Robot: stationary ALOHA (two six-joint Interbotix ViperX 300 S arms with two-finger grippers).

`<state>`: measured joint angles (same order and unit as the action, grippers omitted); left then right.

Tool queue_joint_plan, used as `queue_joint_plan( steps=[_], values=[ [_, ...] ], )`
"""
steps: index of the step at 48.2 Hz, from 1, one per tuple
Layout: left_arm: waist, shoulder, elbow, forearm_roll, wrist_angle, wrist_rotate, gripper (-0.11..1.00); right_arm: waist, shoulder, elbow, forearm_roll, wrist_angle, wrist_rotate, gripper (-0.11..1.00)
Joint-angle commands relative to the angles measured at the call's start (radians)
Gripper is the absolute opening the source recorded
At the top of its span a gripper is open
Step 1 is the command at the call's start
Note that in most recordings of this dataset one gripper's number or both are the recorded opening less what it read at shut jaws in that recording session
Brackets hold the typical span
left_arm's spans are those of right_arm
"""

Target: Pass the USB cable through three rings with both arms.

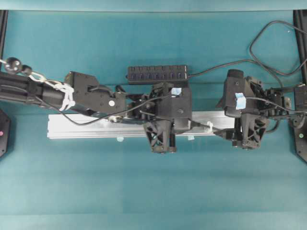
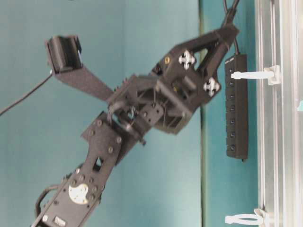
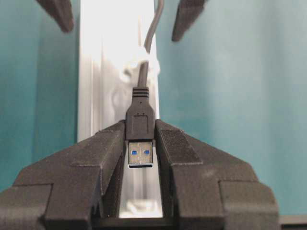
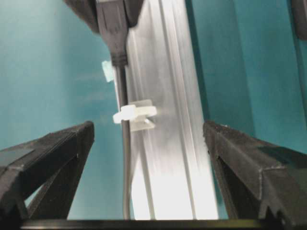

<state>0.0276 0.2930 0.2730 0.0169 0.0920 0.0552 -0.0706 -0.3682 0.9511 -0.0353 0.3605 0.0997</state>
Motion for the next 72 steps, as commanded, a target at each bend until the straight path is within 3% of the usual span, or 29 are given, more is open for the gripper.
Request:
queue_joint_plan(
  steps=[1, 17, 23, 31, 46, 52, 72],
  values=[
    [-0.003, -0.044, 0.008, 0.003, -0.006, -0.002, 0.22, -0.002, 0.005, -0.031, -0.003, -0.012, 0.006, 0.77],
    [0.015, -0.075, 0.031, 0.003, -0.046, -0.014, 0.22, 0.014, 0.081, -0.109, -0.003, -0.026, 0.000, 0.76],
    [0.018, -0.077, 0.032, 0.003, -0.058, -0.018, 0.22, 0.015, 0.097, -0.124, -0.003, -0.034, 0.000, 0.71],
    [0.021, -0.077, 0.032, 0.003, -0.060, -0.018, 0.22, 0.015, 0.106, -0.126, -0.003, -0.069, 0.002, 0.53],
    [0.021, -0.077, 0.032, 0.003, -0.060, -0.018, 0.22, 0.020, 0.153, -0.133, -0.003, -0.118, 0.003, 0.09],
    [0.021, -0.077, 0.035, 0.003, -0.058, -0.015, 0.22, 0.021, 0.158, -0.140, -0.003, -0.118, 0.000, -0.03],
    [0.038, -0.110, 0.080, 0.003, -0.060, -0.018, 0.22, 0.021, 0.192, -0.176, -0.003, -0.012, -0.005, -0.06]
  ],
)
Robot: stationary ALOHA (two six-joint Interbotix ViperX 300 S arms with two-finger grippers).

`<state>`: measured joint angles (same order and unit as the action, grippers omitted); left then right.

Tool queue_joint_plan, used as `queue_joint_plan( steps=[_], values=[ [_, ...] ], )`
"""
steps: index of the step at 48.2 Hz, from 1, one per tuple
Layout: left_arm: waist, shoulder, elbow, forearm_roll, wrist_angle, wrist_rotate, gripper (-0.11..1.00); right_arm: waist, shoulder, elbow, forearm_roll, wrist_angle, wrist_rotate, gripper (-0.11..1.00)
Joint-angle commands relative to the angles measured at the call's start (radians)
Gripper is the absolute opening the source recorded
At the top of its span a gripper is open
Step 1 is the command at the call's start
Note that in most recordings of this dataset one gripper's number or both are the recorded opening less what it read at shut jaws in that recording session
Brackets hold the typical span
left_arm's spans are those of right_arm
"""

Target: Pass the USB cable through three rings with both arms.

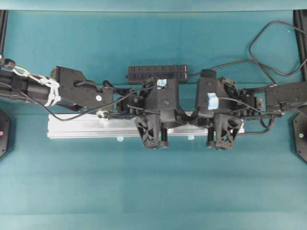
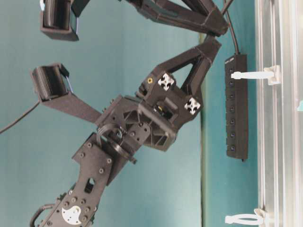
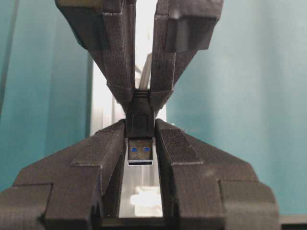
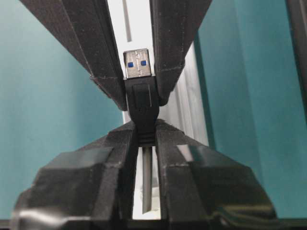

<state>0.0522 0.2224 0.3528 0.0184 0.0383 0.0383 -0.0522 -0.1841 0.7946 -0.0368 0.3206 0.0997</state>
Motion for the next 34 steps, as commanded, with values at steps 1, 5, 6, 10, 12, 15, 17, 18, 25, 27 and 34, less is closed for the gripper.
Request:
queue_joint_plan(
  steps=[1, 5, 6, 10, 12, 15, 17, 18, 25, 27, 34],
  values=[
    [0.017, -0.048, 0.005, 0.002, -0.006, -0.002, 0.22, 0.002, 0.011, -0.023, -0.002, 0.034, -0.008, -0.06],
    [0.025, -0.075, 0.023, 0.002, -0.006, 0.000, 0.22, 0.002, 0.031, -0.032, -0.002, 0.049, -0.018, -0.06],
    [0.025, -0.080, 0.029, 0.002, -0.006, 0.002, 0.22, 0.002, 0.035, -0.034, -0.003, 0.051, -0.021, -0.06],
    [0.025, -0.114, 0.060, 0.002, -0.006, 0.009, 0.22, 0.003, 0.046, -0.038, -0.002, 0.064, -0.025, -0.06],
    [0.025, -0.132, 0.080, 0.002, -0.006, 0.009, 0.24, 0.003, 0.051, -0.040, -0.002, 0.072, -0.025, -0.06],
    [0.025, -0.158, 0.114, 0.002, -0.005, 0.000, 0.37, 0.003, 0.051, -0.040, -0.002, 0.083, -0.026, -0.06],
    [0.025, -0.179, 0.135, 0.002, -0.006, -0.002, 0.49, 0.002, 0.052, -0.040, -0.002, 0.092, -0.026, -0.06],
    [0.025, -0.189, 0.146, 0.002, -0.006, -0.002, 0.56, 0.003, 0.052, -0.040, -0.002, 0.098, -0.026, -0.06],
    [0.026, -0.264, 0.218, 0.002, -0.006, -0.003, 0.85, 0.003, 0.052, -0.040, -0.002, 0.137, -0.031, -0.06],
    [0.025, -0.282, 0.232, 0.002, -0.006, -0.003, 0.83, 0.003, 0.052, -0.040, -0.002, 0.140, -0.035, -0.06],
    [0.025, -0.328, 0.272, 0.002, -0.006, -0.003, 0.77, 0.006, 0.060, -0.051, -0.002, 0.144, -0.058, -0.06]
  ],
)
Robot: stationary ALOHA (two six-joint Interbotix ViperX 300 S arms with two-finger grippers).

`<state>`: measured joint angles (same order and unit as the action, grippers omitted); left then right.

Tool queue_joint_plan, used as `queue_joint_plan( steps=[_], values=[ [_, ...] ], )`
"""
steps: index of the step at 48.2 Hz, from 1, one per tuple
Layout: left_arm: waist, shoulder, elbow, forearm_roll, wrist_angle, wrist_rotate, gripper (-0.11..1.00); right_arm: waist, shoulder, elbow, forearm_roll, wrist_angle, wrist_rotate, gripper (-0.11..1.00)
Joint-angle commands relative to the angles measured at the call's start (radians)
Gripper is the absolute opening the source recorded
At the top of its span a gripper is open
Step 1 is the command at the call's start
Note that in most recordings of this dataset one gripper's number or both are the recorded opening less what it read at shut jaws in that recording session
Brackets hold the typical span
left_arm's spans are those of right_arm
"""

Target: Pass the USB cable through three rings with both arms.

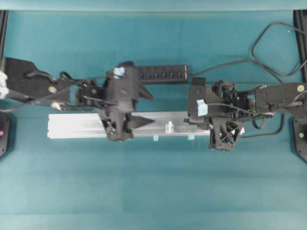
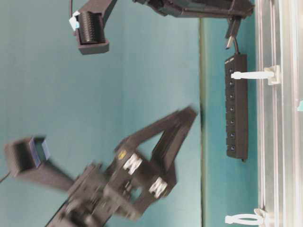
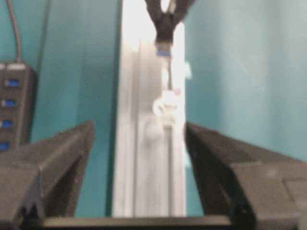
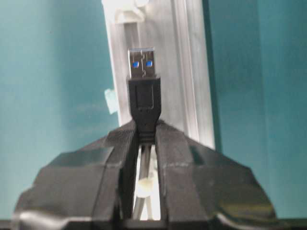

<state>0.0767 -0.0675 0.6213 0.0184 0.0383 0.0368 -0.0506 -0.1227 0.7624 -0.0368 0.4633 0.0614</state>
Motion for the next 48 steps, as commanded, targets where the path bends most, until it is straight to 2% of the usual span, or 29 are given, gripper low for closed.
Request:
queue_joint_plan(
  steps=[1, 25, 38, 48],
  values=[
    [0.002, -0.044, 0.008, 0.002, -0.006, -0.002, 0.77, 0.005, 0.000, -0.021, -0.002, 0.003, -0.023, -0.06],
    [0.002, -0.110, 0.055, 0.002, -0.006, -0.008, 0.76, 0.026, 0.086, -0.083, 0.002, 0.009, -0.052, -0.06],
    [0.002, -0.155, 0.114, 0.002, -0.015, -0.083, 0.76, 0.025, 0.106, -0.091, 0.002, 0.009, -0.054, -0.06],
    [0.002, -0.179, 0.143, 0.002, -0.051, -0.112, 0.76, 0.021, 0.130, -0.118, 0.002, 0.014, -0.060, -0.06]
  ],
)
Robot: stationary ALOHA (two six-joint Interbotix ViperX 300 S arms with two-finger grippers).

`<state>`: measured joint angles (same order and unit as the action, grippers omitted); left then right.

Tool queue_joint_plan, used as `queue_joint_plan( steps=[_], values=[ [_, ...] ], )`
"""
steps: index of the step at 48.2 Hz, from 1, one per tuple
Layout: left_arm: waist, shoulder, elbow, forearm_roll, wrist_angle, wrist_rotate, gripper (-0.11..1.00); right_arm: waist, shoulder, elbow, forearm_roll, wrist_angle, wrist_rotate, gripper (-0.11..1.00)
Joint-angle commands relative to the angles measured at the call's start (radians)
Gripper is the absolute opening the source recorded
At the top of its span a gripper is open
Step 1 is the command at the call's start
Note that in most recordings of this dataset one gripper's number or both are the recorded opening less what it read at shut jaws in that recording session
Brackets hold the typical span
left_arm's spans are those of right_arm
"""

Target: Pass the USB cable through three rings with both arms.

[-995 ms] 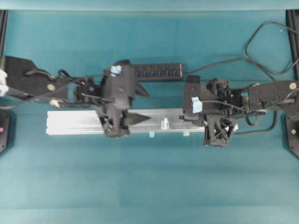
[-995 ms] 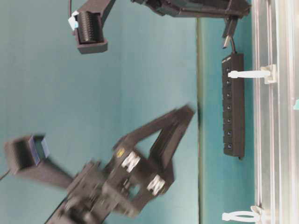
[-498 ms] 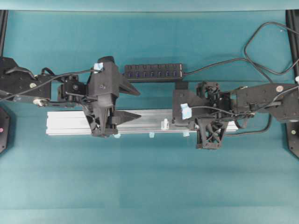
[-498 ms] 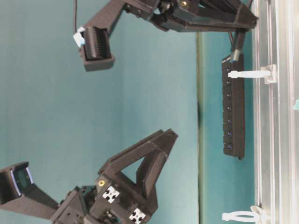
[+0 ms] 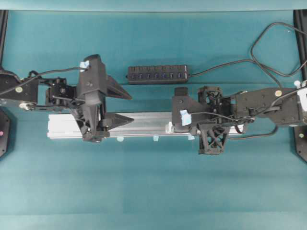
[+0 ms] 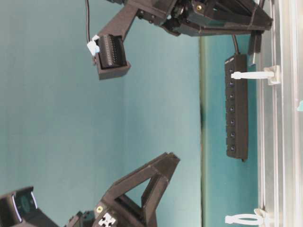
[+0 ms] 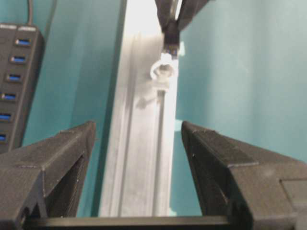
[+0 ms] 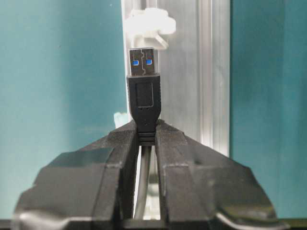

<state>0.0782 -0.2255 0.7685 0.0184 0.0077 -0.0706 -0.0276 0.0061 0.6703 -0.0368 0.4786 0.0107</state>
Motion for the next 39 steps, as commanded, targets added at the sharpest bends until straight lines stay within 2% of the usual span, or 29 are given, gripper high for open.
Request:
queue_joint_plan(
  steps=[1, 17, 39],
  values=[
    [0.000, -0.021, -0.005, 0.003, -0.021, -0.008, 0.76, -0.002, 0.005, -0.031, 0.000, 0.002, -0.009, -0.06],
    [0.000, -0.023, -0.003, 0.002, -0.021, -0.043, 0.76, -0.005, 0.054, -0.132, 0.002, 0.114, -0.009, -0.06],
    [0.000, -0.025, 0.002, 0.002, -0.023, -0.044, 0.76, 0.002, 0.061, -0.137, 0.009, 0.052, -0.008, -0.06]
  ],
)
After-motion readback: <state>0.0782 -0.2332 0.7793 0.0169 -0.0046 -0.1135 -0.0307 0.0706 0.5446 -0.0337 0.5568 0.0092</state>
